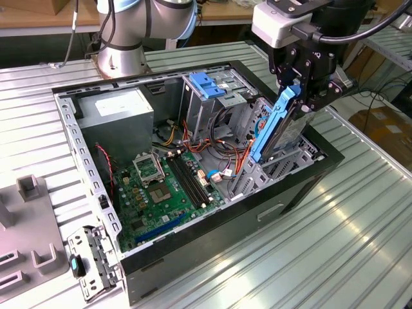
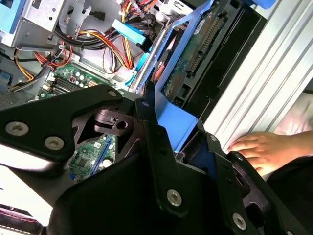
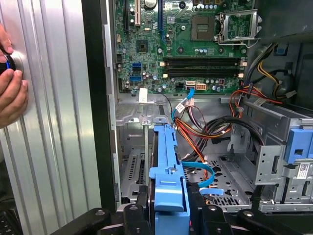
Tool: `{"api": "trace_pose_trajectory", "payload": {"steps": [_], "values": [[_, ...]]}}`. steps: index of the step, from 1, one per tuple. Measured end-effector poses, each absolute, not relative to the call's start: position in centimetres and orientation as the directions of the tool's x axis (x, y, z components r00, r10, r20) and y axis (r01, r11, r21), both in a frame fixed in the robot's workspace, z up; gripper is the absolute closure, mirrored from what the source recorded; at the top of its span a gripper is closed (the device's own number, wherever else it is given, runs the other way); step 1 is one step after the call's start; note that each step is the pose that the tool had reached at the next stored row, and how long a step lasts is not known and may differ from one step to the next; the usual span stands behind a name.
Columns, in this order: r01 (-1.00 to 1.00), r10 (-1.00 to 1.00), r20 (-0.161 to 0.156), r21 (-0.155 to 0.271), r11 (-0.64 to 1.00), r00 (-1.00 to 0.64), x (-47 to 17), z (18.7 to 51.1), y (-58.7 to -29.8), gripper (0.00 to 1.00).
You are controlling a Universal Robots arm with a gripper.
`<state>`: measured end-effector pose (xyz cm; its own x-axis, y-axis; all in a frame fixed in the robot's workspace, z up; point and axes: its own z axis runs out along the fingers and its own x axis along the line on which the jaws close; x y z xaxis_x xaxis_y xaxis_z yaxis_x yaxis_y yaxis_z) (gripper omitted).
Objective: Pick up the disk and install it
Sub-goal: 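Insert the disk into the insertion slot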
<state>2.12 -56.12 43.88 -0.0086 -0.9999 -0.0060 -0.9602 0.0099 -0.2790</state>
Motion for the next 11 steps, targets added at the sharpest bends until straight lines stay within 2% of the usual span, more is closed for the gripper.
{"api": "trace_pose_trajectory", "payload": {"steps": [11], "values": [[-0.96,-1.0,-0.006,-0.279,0.01,-0.009,2.12,43.86,-56.12,0.55]]}}
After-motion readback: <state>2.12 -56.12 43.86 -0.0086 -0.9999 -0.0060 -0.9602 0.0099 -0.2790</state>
